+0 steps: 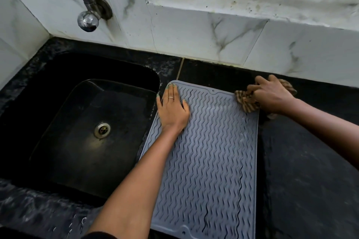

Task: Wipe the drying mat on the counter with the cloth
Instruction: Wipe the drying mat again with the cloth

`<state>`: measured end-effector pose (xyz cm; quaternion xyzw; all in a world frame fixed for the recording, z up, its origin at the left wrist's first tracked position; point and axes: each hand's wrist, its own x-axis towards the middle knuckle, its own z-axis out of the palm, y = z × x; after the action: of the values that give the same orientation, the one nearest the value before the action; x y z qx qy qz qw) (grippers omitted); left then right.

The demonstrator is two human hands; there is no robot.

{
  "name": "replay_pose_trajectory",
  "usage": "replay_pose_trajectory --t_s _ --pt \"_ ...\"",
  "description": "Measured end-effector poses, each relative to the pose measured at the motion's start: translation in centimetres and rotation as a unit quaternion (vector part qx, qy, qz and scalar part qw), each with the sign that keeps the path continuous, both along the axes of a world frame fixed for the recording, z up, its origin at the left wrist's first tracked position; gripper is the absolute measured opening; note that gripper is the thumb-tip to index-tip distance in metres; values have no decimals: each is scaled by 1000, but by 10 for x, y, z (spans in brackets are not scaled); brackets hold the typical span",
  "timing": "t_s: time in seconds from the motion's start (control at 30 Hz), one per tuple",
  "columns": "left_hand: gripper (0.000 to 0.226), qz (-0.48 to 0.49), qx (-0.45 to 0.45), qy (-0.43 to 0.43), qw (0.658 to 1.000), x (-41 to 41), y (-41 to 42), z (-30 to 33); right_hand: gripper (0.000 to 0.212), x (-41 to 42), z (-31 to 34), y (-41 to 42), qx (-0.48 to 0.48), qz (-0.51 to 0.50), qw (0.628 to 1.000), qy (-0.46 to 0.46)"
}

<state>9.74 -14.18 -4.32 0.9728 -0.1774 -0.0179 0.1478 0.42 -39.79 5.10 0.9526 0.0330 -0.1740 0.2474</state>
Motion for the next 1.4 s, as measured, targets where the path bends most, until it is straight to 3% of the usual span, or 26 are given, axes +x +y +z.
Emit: replay_pose_trajectory --t_s 0.1,0.17,0.23,0.3,0.4,0.53,0.63,0.7,0.77,0.83,0.9,0.97,1.07,1.13,1.23,1.4 --pt "63 1 47 -5 999 -2 -1 7 18 15 13 6 -28 16 999 2" --pt "61 -36 59 -34 997 -6 -4 14 24 24 14 6 14 4 999 -45" --pt "60 -147 42 -57 987 -18 -11 17 41 27 7 9 114 -28 989 -90" --pt "60 -263 43 -30 963 -33 -21 14 57 21 -5 17 170 -44 981 -79" --pt "61 -277 54 39 959 -41 -26 6 64 -4 -21 16 119 -36 991 -45" --pt "61 -267 56 38 961 -39 -26 3 61 -43 -16 -15 11 -61 998 -14" --pt "60 -266 66 41 961 -41 -28 4 43 -46 -6 -20 12 -88 996 -19" --pt "60 -268 67 36 960 -42 -29 6 39 -44 6 -15 185 -182 958 -120" --pt "56 -283 39 4 958 -45 -29 10 47 -45 16 -2 369 -264 855 -250" --pt "52 -339 -3 -36 940 -54 -31 13 46 -47 22 15 446 -291 779 -331" --pt "49 -407 -11 -51 912 -62 -35 13 43 -56 19 37 470 -300 755 -344" --pt "49 -390 -37 8 920 -64 -40 11 42 -76 6 62 458 -292 774 -325" --pt "47 -262 -163 151 939 -58 -45 15 44 -121 -27 109 378 -219 868 -237" --pt "49 -238 -187 182 936 -58 -47 16 49 -143 -50 129 327 -147 908 -215" --pt "56 -274 -145 154 938 -62 -44 16 46 -137 -68 116 333 -114 895 -276" --pt "59 -313 -85 87 942 -63 -40 7 33 -78 -64 67 341 -214 854 -329"
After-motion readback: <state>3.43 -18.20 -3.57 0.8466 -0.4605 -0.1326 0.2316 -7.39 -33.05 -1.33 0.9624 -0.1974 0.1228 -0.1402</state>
